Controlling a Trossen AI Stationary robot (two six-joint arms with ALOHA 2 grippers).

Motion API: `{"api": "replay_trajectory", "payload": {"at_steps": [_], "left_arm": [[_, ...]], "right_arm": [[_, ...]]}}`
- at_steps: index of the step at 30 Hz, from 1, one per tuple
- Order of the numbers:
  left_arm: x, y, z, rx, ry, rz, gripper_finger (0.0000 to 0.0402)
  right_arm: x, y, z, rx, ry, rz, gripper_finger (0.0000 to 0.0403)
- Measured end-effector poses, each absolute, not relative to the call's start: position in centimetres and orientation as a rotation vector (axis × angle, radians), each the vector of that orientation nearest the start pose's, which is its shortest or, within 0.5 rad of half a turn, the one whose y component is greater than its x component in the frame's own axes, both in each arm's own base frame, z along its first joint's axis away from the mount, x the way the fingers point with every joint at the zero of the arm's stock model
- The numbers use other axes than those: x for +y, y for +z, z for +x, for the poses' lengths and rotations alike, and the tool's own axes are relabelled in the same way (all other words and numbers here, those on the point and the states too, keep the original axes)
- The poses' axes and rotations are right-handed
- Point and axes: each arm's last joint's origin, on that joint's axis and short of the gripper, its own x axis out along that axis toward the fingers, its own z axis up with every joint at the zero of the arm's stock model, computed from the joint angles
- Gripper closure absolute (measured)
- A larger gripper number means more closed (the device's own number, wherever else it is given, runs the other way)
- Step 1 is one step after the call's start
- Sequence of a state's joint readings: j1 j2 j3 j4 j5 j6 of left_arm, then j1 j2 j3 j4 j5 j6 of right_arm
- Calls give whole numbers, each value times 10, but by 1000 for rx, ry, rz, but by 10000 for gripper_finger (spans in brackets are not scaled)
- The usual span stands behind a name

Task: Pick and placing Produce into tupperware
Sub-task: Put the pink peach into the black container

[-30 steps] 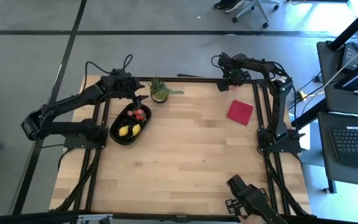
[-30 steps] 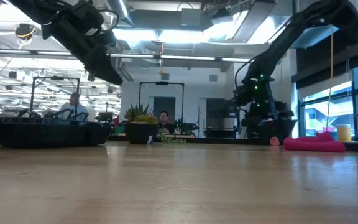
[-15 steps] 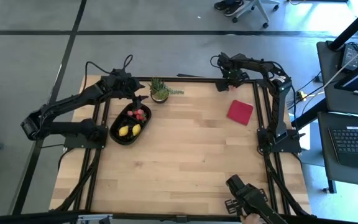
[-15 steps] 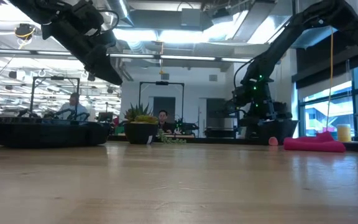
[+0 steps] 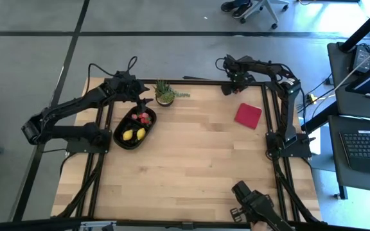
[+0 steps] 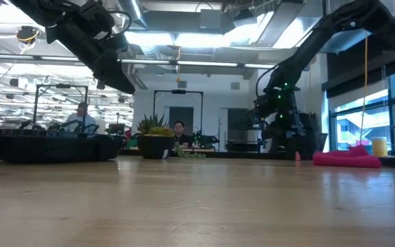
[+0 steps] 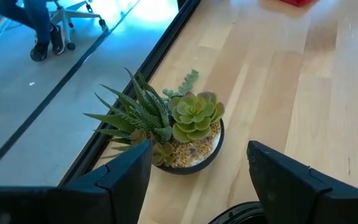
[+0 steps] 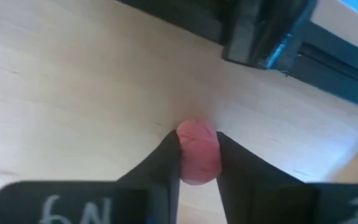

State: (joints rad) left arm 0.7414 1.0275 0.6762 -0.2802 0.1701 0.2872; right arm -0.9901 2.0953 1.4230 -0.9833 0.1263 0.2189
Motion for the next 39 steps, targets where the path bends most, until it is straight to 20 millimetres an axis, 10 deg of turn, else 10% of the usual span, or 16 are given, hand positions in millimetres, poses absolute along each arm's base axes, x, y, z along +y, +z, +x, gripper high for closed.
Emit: {"api": "replay_trajectory", "payload": {"at_steps": [14,28,39], "left_arm": [[139,244,160,655,457,-6,151],[93,251,195,598,30,655,197],[68,251,210,656,53,887,201]], "right_arm": [[-283,176,297,1312,-665,735,335],[-181,237,423,870,-62,483,334],[-109,251,463,695,111,323,332]]}}
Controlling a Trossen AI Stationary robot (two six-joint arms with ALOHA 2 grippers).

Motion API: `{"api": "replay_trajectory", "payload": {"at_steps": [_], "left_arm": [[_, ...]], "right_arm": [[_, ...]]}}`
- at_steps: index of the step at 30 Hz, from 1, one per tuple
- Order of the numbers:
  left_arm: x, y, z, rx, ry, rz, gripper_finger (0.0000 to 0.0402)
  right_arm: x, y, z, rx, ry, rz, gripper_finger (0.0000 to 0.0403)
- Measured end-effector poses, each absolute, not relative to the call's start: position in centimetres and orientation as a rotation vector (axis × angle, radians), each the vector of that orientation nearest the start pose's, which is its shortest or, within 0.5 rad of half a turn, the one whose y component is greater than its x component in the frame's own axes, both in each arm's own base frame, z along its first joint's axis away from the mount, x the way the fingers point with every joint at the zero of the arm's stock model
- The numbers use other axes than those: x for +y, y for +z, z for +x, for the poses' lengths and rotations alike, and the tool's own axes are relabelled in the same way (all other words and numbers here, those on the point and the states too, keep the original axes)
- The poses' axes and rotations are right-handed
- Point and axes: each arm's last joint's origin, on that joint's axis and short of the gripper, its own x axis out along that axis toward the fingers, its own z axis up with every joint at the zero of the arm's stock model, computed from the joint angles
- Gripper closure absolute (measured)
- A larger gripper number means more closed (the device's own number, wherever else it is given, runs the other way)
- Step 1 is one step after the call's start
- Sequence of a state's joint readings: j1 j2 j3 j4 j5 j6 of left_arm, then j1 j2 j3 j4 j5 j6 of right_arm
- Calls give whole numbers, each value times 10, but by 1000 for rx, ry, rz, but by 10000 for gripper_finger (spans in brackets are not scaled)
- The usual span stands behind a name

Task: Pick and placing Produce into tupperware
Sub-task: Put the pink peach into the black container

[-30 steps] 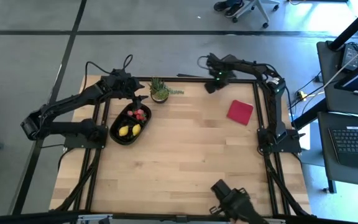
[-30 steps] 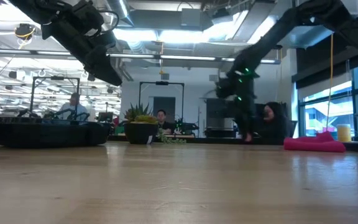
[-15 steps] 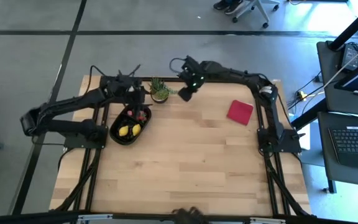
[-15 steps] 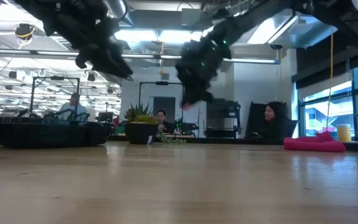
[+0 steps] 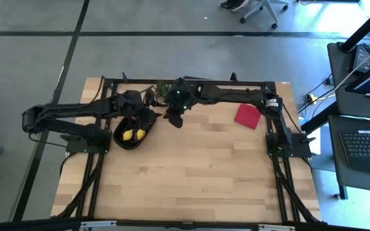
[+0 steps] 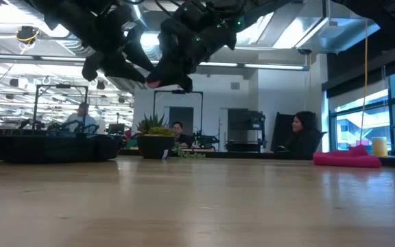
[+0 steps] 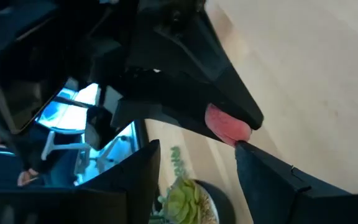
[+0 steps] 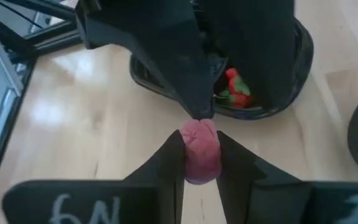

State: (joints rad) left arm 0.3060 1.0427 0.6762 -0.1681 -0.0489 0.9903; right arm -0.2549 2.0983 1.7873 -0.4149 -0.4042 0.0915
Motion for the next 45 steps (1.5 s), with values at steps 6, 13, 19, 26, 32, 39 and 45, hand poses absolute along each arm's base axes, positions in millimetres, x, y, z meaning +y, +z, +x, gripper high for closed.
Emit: {"api": "replay_trajectory", "payload": {"at_steps": [6,13,19,26,32,39,45], "left_arm": [[59,244,216,707,41,954,205],[47,241,221,695,-24,997,207],[40,241,222,691,-43,1009,204],[40,240,222,743,16,1030,215],[39,237,221,756,-4,1002,229],[35,240,223,722,0,1008,238],[28,240,224,705,-13,1023,232]], "right_arm": [[-93,250,466,706,132,293,332],[-90,250,466,711,162,309,331],[-89,249,465,727,164,328,331],[-90,249,465,729,146,329,331],[-89,254,465,711,161,327,331],[-84,254,466,711,171,311,331],[-83,253,466,715,181,301,331]]}}
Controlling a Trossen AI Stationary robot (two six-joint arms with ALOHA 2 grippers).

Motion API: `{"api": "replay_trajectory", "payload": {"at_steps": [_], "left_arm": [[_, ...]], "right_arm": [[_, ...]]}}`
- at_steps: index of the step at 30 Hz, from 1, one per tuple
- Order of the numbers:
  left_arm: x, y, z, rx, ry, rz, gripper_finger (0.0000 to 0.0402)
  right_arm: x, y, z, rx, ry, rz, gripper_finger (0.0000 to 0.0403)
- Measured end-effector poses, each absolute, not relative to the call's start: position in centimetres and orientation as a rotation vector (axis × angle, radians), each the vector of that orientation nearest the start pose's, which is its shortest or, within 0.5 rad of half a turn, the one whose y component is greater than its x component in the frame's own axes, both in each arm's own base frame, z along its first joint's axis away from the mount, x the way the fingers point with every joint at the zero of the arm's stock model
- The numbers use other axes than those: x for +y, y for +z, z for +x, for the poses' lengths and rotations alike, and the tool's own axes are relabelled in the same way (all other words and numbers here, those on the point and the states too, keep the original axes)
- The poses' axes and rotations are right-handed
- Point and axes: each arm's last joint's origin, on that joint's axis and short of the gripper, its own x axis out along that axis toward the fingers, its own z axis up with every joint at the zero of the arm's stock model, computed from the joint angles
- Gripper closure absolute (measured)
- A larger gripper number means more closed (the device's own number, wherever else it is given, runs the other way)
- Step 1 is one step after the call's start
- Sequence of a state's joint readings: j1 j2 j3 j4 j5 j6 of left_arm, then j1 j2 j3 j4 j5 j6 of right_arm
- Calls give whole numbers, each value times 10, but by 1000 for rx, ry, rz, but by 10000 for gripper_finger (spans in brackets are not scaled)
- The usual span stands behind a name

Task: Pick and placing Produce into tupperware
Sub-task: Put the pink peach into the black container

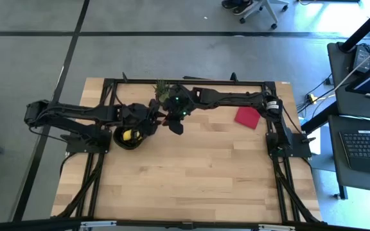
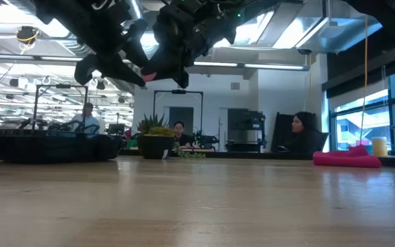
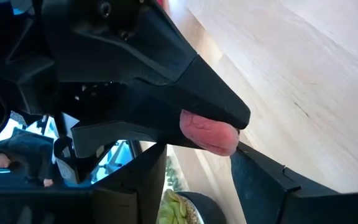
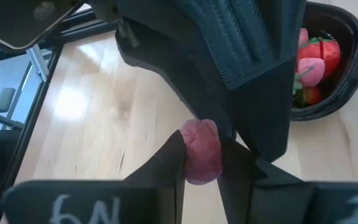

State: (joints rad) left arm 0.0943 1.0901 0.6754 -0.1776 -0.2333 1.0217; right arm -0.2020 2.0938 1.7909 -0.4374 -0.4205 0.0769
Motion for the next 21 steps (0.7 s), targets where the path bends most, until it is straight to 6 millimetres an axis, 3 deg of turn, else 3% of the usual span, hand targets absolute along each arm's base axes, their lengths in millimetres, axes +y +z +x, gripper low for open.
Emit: {"api": "replay_trajectory", "payload": {"at_steps": [21], "left_arm": [[9,241,226,683,-35,1072,232]], "right_arm": [[-77,248,464,767,203,309,331]]}}
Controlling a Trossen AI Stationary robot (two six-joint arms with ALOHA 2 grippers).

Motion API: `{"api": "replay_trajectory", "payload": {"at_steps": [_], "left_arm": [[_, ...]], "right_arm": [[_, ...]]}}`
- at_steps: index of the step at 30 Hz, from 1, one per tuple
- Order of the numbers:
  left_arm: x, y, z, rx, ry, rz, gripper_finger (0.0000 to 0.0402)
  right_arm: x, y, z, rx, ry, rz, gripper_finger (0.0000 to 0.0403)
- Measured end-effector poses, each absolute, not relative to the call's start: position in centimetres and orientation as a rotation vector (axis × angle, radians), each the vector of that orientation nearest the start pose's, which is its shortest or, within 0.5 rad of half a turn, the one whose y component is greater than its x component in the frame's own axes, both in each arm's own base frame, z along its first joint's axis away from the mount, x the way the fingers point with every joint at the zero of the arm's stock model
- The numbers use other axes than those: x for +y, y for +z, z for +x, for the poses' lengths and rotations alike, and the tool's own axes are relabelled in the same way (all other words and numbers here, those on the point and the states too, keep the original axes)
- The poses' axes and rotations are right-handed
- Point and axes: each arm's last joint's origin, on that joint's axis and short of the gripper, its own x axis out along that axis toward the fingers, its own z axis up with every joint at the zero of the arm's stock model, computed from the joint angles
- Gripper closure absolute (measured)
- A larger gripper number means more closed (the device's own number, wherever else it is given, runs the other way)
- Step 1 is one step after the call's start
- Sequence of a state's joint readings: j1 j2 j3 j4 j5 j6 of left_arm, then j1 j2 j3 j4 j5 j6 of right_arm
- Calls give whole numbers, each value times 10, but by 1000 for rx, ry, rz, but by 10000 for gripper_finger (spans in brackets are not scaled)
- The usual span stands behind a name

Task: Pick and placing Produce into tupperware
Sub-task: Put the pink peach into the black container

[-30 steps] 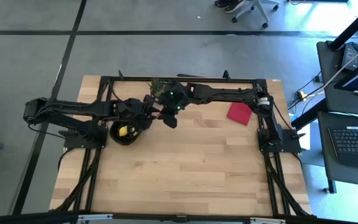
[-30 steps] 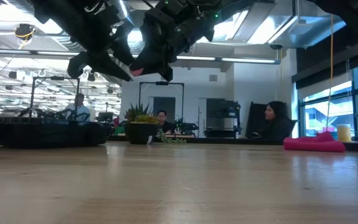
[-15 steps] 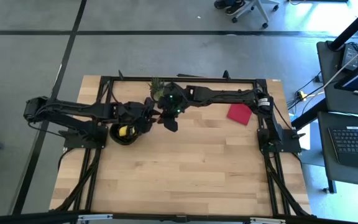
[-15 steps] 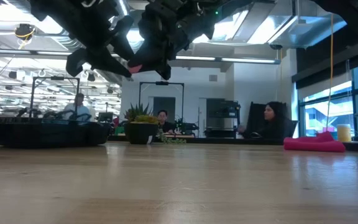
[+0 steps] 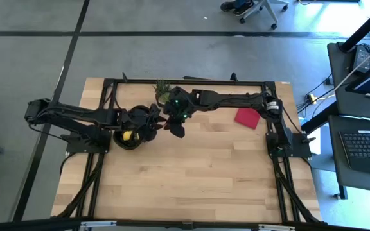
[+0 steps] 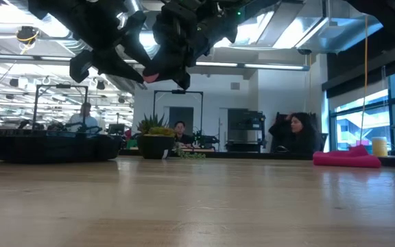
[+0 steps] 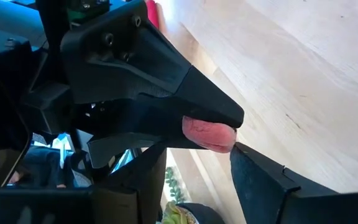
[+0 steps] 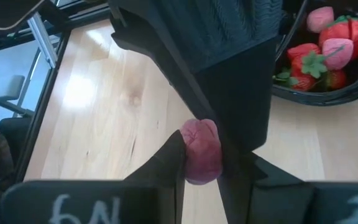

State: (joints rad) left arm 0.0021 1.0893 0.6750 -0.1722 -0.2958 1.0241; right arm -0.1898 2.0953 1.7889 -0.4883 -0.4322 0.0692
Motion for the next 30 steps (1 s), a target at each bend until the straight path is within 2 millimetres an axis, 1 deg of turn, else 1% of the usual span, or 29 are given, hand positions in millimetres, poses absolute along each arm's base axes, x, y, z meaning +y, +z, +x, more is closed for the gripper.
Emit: {"api": "replay_trajectory", "payload": {"at_steps": [4,7,10,16,19,26,30], "left_arm": [[9,241,226,686,-34,1073,236],[9,241,225,689,-34,1072,233],[9,241,225,685,-39,1057,215],[8,241,225,663,-73,1038,162],[7,241,225,659,-83,1036,147],[8,241,225,667,-55,961,140],[8,240,225,668,-56,962,143]], "right_arm": [[-77,248,464,764,203,307,331],[-77,248,464,764,203,306,331],[-78,247,464,766,183,300,331],[-79,246,464,769,186,304,331],[-78,246,464,769,192,306,331],[-78,246,464,767,193,307,331],[-78,247,466,746,197,302,331]]}}
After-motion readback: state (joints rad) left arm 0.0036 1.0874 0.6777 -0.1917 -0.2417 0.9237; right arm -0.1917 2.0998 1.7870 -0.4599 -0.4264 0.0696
